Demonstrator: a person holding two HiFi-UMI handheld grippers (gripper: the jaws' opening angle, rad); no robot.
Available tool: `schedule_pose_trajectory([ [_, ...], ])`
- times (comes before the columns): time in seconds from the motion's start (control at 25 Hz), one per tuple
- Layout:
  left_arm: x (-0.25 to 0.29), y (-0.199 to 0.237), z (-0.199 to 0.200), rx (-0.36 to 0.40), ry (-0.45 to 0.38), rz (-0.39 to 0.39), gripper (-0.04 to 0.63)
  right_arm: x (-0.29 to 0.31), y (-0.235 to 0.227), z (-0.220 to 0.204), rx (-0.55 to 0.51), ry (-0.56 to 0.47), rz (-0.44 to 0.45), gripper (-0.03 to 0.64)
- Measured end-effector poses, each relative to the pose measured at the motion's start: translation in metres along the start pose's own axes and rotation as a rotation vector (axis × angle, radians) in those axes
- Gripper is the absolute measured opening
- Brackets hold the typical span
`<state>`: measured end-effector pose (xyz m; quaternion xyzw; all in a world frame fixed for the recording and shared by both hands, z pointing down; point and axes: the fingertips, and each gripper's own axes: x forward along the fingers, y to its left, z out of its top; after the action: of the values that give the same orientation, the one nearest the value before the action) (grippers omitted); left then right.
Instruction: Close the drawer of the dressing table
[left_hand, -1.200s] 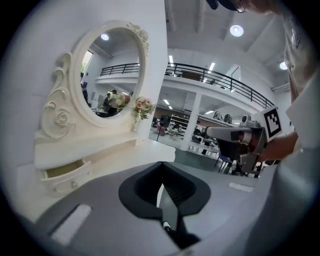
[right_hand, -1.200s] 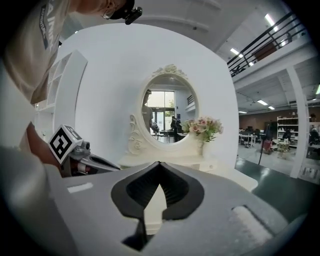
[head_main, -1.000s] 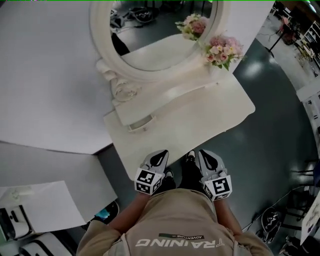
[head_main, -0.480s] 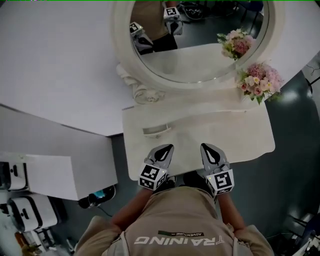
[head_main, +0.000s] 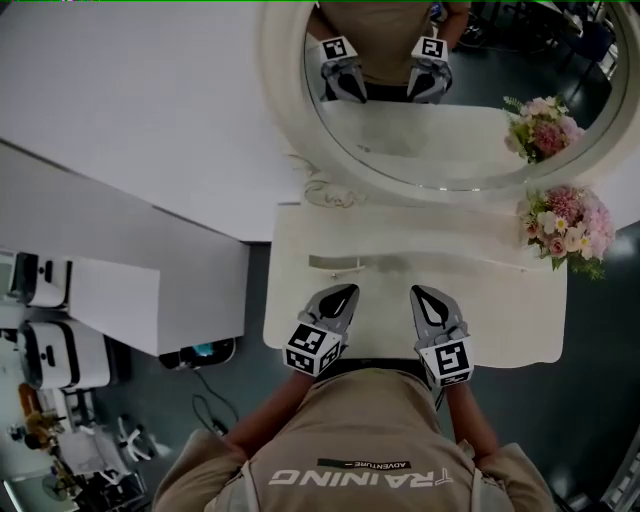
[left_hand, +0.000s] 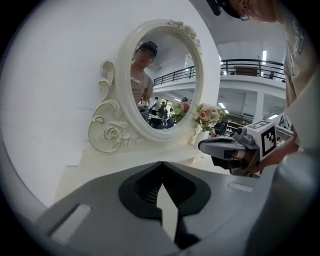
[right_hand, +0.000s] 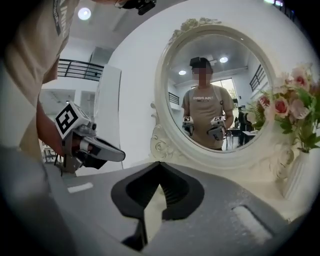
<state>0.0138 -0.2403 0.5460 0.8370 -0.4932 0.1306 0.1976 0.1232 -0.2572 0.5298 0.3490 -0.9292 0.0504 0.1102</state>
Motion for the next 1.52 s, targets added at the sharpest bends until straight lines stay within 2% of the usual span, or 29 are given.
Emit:
schedule_pose_trajectory([
  [0.16, -0.006, 0.018, -0.010, -0.053, 0.018, 0.063, 0.018, 0.018, 0.004, 0.006, -0.029, -0.002, 0.051, 0.003],
  [0.32, -0.006, 0.035, -0.015, -0.063, 0.022, 0.076, 0.018, 0.038, 0.014, 0.010, -0.038, 0.008, 0.076, 0.002],
  [0.48, -0.009, 0.053, -0.033, -0.064, 0.064, 0.078, 0.018, 0.050, 0.025, 0.032, -0.054, -0.024, 0.059, 0.002],
  [0.64, -0.009, 0.070, -0.056, -0.115, 0.101, 0.085, 0.018, 0.053, 0.030, 0.049, -0.073, -0.047, 0.040, 0.003],
  [0.88, 0.007, 0.099, -0.096, -0.166, 0.185, 0.126, 0.018, 0.040, 0.025, 0.041, -0.046, -0.020, -0.032, 0.002],
  [1.08, 0.024, 0.105, -0.138, -0.233, 0.304, 0.117, 0.018, 0.030, 0.027, 0.032, -0.026, 0.003, -0.052, 0.002],
  [1.36, 0.038, 0.111, -0.161, -0.233, 0.398, 0.111, 0.018, 0.029, 0.024, 0.032, -0.017, 0.002, -0.039, 0.003],
  [1.52, 0.042, 0.115, -0.170, -0.267, 0.421, 0.124, 0.018, 0.030, 0.016, 0.031, -0.008, 0.000, -0.040, 0.002],
])
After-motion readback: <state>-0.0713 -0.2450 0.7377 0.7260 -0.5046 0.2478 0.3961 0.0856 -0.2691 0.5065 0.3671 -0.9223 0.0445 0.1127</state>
